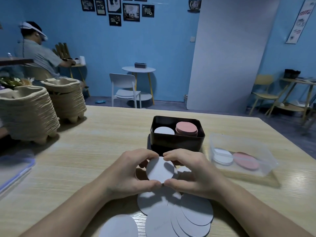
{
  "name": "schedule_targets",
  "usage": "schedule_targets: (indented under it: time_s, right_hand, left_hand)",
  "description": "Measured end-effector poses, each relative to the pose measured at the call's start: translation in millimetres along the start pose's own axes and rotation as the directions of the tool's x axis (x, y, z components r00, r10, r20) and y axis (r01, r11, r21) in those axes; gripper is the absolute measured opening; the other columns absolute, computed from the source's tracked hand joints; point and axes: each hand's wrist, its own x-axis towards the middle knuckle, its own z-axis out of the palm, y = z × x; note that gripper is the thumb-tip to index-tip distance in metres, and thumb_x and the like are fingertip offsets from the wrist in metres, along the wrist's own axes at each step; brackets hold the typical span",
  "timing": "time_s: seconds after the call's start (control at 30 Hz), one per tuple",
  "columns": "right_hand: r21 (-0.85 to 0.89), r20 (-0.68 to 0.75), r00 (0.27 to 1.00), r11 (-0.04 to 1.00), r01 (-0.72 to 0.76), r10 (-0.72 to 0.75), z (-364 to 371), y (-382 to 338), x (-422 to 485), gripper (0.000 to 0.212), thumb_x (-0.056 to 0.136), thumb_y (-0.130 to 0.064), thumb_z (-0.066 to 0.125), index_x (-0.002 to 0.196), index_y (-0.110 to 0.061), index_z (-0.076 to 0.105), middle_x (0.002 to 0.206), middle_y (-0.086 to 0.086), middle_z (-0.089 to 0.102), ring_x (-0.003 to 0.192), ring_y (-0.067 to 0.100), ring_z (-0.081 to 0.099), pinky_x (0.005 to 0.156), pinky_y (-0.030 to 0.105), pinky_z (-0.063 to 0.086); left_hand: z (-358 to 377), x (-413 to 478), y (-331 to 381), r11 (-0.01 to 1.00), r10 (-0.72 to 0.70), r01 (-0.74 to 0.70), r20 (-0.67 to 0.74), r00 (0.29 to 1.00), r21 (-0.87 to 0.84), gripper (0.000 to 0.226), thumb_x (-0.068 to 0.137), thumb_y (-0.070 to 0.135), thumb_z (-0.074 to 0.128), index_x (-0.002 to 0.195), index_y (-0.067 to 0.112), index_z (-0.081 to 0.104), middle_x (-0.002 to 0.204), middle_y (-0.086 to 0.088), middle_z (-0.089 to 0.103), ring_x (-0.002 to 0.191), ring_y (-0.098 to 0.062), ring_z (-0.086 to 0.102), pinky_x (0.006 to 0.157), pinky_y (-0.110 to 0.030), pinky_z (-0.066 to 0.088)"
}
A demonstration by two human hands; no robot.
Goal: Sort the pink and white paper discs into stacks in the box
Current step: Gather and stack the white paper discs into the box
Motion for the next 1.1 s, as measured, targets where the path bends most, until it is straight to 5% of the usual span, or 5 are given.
schedule_targets:
  time_s: [0.6, 0.83, 1.1]
  right_hand:
    - [-0.019, -0.035, 0.997, 0.997, 0.069, -0.07, 6, -2, 5, 0.038, 0.085, -0.045, 0.082, 0.105, -0.015, 0.071, 0.131, 0.001, 0.067, 0.12, 0.004, 0.063, 0.094, 0.016, 0.051]
    - [0.022, -0.025, 1.0, 1.0, 0.01, -0.009, 3, -1, 3, 0.036, 0.084, -0.048, 0.082, 0.103, -0.02, 0.071, 0.131, -0.004, 0.067, 0.123, 0.002, 0.062, 0.087, 0.027, 0.057]
    - [-0.037, 0.081, 0.997, 0.999, -0.01, 0.013, 3, -3, 5, 0.037, 0.082, -0.049, 0.084, 0.103, -0.022, 0.07, 0.137, -0.006, 0.063, 0.125, 0.0, 0.059, 0.097, 0.016, 0.047]
  left_hand:
    - [4, -3, -15, 0.999, -0.016, 0.017, 0.015, 1.0, -0.05, 0.07, 0.076, 0.065, 0.082, 0.139, 0.043, 0.06, 0.122, 0.023, 0.061, 0.114, -0.009, 0.061, 0.092, -0.027, 0.053]
    - [5, -3, -15, 0.997, -0.012, 0.01, -0.032, 0.999, -0.071, 0.035, 0.077, 0.047, 0.09, 0.099, 0.031, 0.069, 0.098, 0.014, 0.069, 0.095, -0.014, 0.064, 0.077, -0.025, 0.054]
    - [5, -4, -8, 0.998, 0.067, -0.067, -0.047, 0.997, 0.002, 0.027, 0.082, 0.042, 0.084, 0.093, 0.026, 0.066, 0.1, 0.011, 0.066, 0.093, -0.015, 0.063, 0.078, -0.038, 0.053]
